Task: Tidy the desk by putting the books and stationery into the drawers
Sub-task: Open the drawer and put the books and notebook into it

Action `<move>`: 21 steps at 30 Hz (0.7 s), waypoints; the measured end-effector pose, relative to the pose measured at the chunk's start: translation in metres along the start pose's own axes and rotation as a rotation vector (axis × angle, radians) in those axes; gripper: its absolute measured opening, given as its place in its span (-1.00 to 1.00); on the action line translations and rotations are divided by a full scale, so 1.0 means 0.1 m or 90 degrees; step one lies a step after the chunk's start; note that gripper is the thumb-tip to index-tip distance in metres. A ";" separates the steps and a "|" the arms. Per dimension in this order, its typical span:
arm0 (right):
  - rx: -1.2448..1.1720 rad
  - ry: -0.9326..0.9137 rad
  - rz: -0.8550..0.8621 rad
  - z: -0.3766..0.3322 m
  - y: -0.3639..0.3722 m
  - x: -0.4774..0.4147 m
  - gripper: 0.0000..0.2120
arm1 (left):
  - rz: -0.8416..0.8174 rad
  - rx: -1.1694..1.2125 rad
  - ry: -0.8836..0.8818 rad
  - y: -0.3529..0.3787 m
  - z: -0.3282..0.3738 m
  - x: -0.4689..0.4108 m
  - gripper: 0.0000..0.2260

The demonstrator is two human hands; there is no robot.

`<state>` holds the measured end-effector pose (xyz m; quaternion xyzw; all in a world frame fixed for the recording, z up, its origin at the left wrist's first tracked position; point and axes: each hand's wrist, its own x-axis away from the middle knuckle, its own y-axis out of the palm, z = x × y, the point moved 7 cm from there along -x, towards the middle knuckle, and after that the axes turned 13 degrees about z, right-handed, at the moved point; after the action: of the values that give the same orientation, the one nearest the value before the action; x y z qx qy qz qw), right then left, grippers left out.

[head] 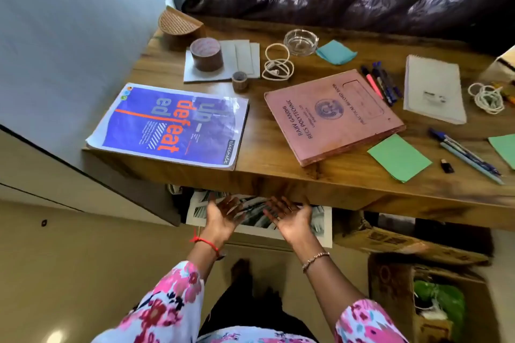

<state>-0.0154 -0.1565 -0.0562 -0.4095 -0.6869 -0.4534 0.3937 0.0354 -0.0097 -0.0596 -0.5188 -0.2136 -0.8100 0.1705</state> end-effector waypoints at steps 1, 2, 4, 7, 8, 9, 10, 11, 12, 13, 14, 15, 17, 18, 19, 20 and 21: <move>-0.029 0.008 0.011 -0.01 0.01 -0.04 -0.48 | -0.011 0.046 -0.017 0.03 0.03 0.00 -0.52; -0.053 0.014 0.020 -0.03 0.01 -0.09 -0.42 | -0.003 0.074 -0.033 0.04 0.03 -0.08 -0.49; -0.099 0.027 0.040 0.00 0.00 -0.16 -0.34 | 0.002 0.121 -0.049 0.05 0.07 -0.18 -0.40; -0.157 0.029 0.039 0.02 -0.01 -0.24 -0.35 | -0.020 0.159 -0.060 0.12 0.13 -0.23 -0.32; -0.184 0.023 0.029 -0.02 0.00 -0.30 -0.40 | -0.037 0.182 -0.063 0.15 0.16 -0.31 -0.37; -0.204 0.010 0.025 -0.07 0.00 -0.32 -0.47 | -0.051 0.202 -0.068 0.18 0.18 -0.37 -0.42; -0.224 0.000 0.023 -0.10 -0.01 -0.35 -0.53 | -0.049 0.212 -0.074 0.19 0.19 -0.42 -0.46; -0.244 -0.006 0.015 -0.13 0.00 -0.36 -0.58 | -0.044 0.218 -0.077 0.19 0.20 -0.45 -0.48; -0.255 -0.009 0.006 -0.14 0.00 -0.37 -0.59 | -0.036 0.227 -0.080 0.19 0.20 -0.48 -0.49; -0.259 -0.012 -0.002 -0.16 -0.02 -0.38 -0.57 | -0.039 0.227 -0.079 0.20 0.19 -0.50 -0.49; -0.253 -0.013 -0.009 -0.17 -0.04 -0.39 -0.56 | -0.040 0.221 -0.078 0.20 0.18 -0.52 -0.49; -0.243 -0.012 -0.018 -0.18 -0.06 -0.39 -0.54 | -0.044 0.206 -0.077 0.20 0.16 -0.52 -0.48; -0.233 0.001 -0.024 -0.18 -0.09 -0.38 -0.51 | -0.057 0.203 -0.075 0.16 0.14 -0.53 -0.46; -0.232 0.005 -0.019 -0.17 -0.12 -0.38 -0.49 | -0.057 0.202 -0.075 0.13 0.12 -0.53 -0.47; -0.232 0.006 -0.017 -0.17 -0.14 -0.35 -0.48 | -0.051 0.197 -0.072 0.09 0.11 -0.52 -0.47; -0.222 0.003 -0.010 -0.16 -0.17 -0.34 -0.47 | -0.045 0.185 -0.066 0.05 0.09 -0.52 -0.49; -0.208 0.000 -0.004 -0.13 -0.20 -0.32 -0.47 | -0.040 0.177 -0.059 0.01 0.08 -0.51 -0.50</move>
<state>-0.0204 -0.1807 -0.0875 -0.4656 -0.6051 -0.5607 0.3205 0.0620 -0.0035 -0.1029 -0.5203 -0.3470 -0.7528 0.2054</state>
